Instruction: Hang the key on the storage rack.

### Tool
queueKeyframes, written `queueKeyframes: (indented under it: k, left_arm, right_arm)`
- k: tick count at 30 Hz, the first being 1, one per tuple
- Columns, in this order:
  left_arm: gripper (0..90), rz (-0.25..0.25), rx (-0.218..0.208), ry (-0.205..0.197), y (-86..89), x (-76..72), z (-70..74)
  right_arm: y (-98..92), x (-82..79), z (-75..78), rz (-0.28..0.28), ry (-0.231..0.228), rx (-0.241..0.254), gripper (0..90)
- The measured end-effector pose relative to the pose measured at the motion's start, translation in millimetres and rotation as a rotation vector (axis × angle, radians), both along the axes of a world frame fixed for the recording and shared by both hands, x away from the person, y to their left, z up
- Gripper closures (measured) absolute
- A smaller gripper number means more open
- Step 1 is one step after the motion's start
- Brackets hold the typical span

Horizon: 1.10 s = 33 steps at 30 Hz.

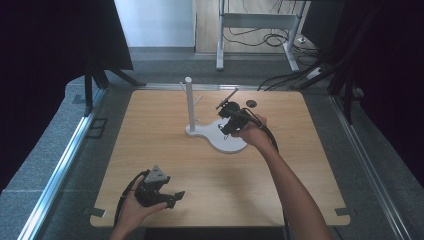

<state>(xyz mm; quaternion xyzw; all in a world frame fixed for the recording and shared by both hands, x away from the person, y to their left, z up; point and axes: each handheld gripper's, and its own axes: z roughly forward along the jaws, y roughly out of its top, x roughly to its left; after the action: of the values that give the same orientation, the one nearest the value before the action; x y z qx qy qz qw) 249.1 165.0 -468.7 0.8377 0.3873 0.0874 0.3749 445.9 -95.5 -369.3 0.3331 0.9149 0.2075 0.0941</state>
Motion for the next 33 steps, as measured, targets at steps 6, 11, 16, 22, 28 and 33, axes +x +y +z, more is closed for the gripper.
queueKeyframes:
  k: [6,11,16,22,28,33]
  left_arm:
    - [23.8,-0.002,0.002,0.001,0.6,0.1,0.2]
    - [23.8,-0.003,-0.002,0.001,0.2,-0.1,0.4]
    - [23.8,-0.004,-0.001,0.002,1.2,0.1,0.4]
    - [23.8,0.002,-0.003,0.002,3.4,0.2,1.2]
    - [23.9,-0.011,-0.019,0.010,2.6,-0.7,2.8]
    - [23.8,-0.018,-0.032,0.002,2.3,-2.6,5.6]
  right_arm:
    - [1.0,8.1,-2.9,-0.014,0.008,0.010,84.6]
    - [0.5,16.6,-5.1,-0.028,0.017,0.010,84.6]
    - [4.8,24.7,-5.5,-0.032,0.020,0.001,84.5]
    - [10.4,34.1,-5.9,-0.037,0.025,-0.003,84.6]
    - [14.8,43.5,-2.5,-0.044,0.026,0.009,84.6]
    - [19.1,50.5,-0.2,-0.052,0.027,0.004,84.5]
